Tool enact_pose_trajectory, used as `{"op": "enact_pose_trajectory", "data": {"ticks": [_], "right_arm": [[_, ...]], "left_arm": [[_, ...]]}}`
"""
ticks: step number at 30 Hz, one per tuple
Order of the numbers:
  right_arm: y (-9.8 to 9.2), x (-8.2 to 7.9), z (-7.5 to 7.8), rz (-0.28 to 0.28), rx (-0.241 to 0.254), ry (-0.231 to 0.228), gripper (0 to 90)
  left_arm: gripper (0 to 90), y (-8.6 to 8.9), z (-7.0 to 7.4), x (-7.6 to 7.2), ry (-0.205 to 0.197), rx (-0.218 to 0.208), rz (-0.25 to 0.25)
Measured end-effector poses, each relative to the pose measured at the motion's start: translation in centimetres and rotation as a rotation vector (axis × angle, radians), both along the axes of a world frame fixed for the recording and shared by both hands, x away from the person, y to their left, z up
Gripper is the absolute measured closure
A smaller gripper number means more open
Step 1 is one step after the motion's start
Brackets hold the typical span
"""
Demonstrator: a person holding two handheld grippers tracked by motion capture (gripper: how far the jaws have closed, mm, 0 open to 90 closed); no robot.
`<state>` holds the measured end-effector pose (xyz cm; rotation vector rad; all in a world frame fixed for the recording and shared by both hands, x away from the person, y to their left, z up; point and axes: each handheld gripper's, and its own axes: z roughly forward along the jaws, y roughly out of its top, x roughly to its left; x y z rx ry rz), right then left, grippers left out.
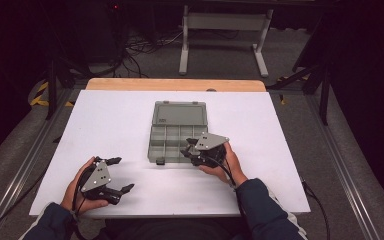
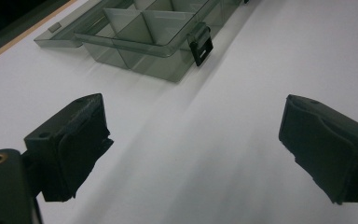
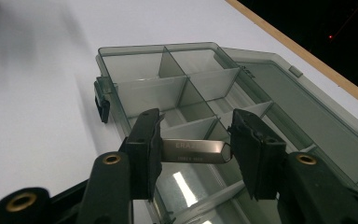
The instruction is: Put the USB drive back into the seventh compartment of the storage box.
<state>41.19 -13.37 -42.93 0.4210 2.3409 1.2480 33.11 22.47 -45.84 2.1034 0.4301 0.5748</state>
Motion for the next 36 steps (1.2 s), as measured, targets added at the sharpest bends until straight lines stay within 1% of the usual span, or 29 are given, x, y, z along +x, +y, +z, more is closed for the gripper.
{"op": "enact_pose_trajectory", "data": {"ticks": [12, 22, 26, 29, 30, 33, 36], "right_arm": [[0.0, 0.0, -0.1, 0.001, -0.004, 0.001, 53.9], [-0.1, -0.1, 0.1, -0.005, 0.008, -0.003, 52.1], [-0.2, -0.3, 0.2, -0.011, 0.011, -0.011, 49.1], [-0.4, -0.5, 0.5, -0.019, 0.013, -0.027, 46.5], [-0.6, -0.6, 0.7, -0.028, 0.021, -0.033, 43.8], [-0.8, -0.8, 0.9, -0.035, 0.023, -0.044, 42.4], [-0.9, -1.1, 1.2, -0.041, 0.029, -0.054, 39.1]], "left_arm": [[8.8, 0.0, 0.0, 0.0, 0.000, 0.006, 0.000], [8.8, 0.0, 0.0, 0.0, 0.001, 0.003, 0.002], [8.8, 0.0, 0.0, -0.1, 0.002, 0.002, 0.002], [8.8, 0.1, 0.0, -0.1, 0.002, 0.002, 0.003], [8.8, 0.1, 0.0, 0.0, 0.002, 0.005, 0.003], [8.8, 0.1, 0.0, 0.0, 0.002, 0.003, 0.004], [8.8, 0.0, 0.0, -0.1, 0.003, 0.004, 0.003]]}}
